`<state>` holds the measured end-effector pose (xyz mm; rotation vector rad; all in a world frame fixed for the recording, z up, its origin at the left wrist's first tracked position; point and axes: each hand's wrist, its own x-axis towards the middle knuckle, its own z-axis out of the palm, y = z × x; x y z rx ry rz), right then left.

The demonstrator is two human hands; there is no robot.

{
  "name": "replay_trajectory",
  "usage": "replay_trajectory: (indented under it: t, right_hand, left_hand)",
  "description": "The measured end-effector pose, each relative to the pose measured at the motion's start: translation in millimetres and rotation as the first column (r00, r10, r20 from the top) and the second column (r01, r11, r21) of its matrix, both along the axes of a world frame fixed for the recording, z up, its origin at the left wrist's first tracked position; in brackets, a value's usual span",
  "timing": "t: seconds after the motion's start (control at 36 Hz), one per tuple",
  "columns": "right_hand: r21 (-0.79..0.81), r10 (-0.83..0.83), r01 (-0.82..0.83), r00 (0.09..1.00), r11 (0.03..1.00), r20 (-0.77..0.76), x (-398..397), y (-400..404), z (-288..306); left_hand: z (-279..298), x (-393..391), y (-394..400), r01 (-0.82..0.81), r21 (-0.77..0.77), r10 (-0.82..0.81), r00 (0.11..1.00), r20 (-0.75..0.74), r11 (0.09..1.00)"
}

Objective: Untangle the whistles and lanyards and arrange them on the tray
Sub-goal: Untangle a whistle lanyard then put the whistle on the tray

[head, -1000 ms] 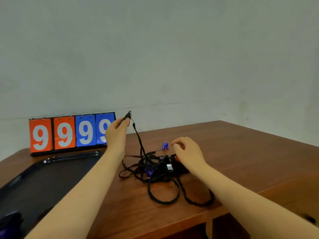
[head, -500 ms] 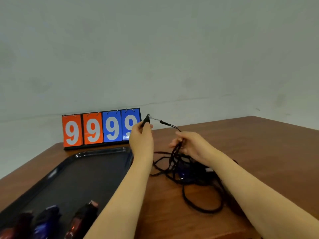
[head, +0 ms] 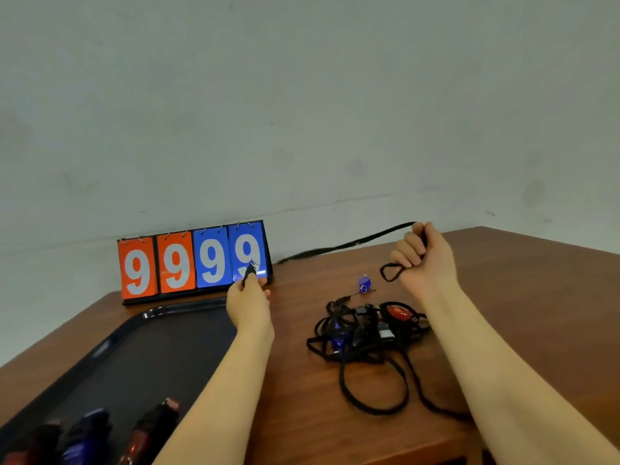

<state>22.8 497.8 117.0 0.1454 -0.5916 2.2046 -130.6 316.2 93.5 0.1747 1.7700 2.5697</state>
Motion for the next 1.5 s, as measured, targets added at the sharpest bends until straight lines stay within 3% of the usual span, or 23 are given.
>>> replay_trajectory:
  t: [0.11,0.17,0.22,0.28,0.33,0.39,0.44,0.5,0.58,0.64,0.69,0.81,0.97,1.14,1.31,1.5]
  right_hand:
    - [0.226,-0.241,0.171,0.913,0.959,0.328,-7,-5,-3]
    - [0.349,-0.371,0.221,0.811,0.911,0.453,-10,-10,-3]
    - [0.543,-0.551,0.245,0.651,0.804,0.522,-11,-15,-3]
    - [0.791,-0.773,0.188,0.428,0.582,0.468,-12,-18,-9]
    - [0.939,-0.919,0.032,0.217,0.343,0.329,-14,-18,-19]
    - [0.966,-0.971,-0.123,0.038,0.228,0.235,-15,-15,-27]
    - [0.965,-0.983,-0.184,-0.040,0.185,0.181,-16,-12,-30]
    - [0.972,-0.984,-0.166,0.044,0.164,0.174,-19,-12,-31]
    - [0.976,-0.901,-0.083,0.375,0.200,0.217,-24,-31,-26]
    - [0.973,-0.812,-0.129,0.537,0.189,0.229,-27,-50,-23]
    - [0.958,-0.718,-0.227,0.636,0.177,0.284,-28,-68,-22]
    - [0.923,-0.637,-0.309,0.670,0.228,0.381,-38,-83,-28]
    - [0.851,-0.584,-0.167,0.661,0.498,0.472,-45,-68,-35]
    - [0.753,-0.554,0.005,0.680,0.658,0.480,-44,-61,-31]
    - [0.320,-0.271,0.133,0.858,0.938,0.436,-36,-45,-22]
    - [0.146,-0.211,0.166,0.893,0.975,0.397,-35,-38,-24]
  left_hand:
    - [6,5,3,0.114,0.036,-0.115,0.993,0.025,0.993]
    - [9,8,5,0.154,0.024,-0.154,0.988,0.003,0.988]
    - [11,12,6,0.189,0.012,-0.189,0.981,-0.033,0.982]
    - [13,15,6,0.230,-0.016,-0.231,0.970,-0.080,0.973]
    - [13,19,6,0.273,-0.061,-0.279,0.952,-0.126,0.960]
    - [14,23,6,0.311,-0.111,-0.326,0.930,-0.172,0.944]
    - [17,27,6,0.347,-0.152,-0.373,0.904,-0.209,0.925]
    - [19,31,6,0.390,-0.181,-0.425,0.874,-0.236,0.903]
    - [22,34,4,0.438,-0.199,-0.478,0.836,-0.270,0.877]
    - [23,34,3,0.455,-0.199,-0.495,0.818,-0.292,0.868]
    - [25,34,2,0.464,-0.190,-0.502,0.807,-0.311,0.865]
    - [26,32,1,0.442,-0.181,-0.478,0.806,-0.348,0.878]
    - [14,19,5,0.274,-0.219,-0.337,0.872,-0.353,0.937]
    - [-5,7,10,0.212,-0.391,-0.333,0.902,-0.273,0.895]
    - [-11,6,16,0.056,-0.635,-0.389,0.831,-0.398,0.771]
    - [-17,8,15,-0.207,-0.855,-0.594,0.640,-0.486,0.476]
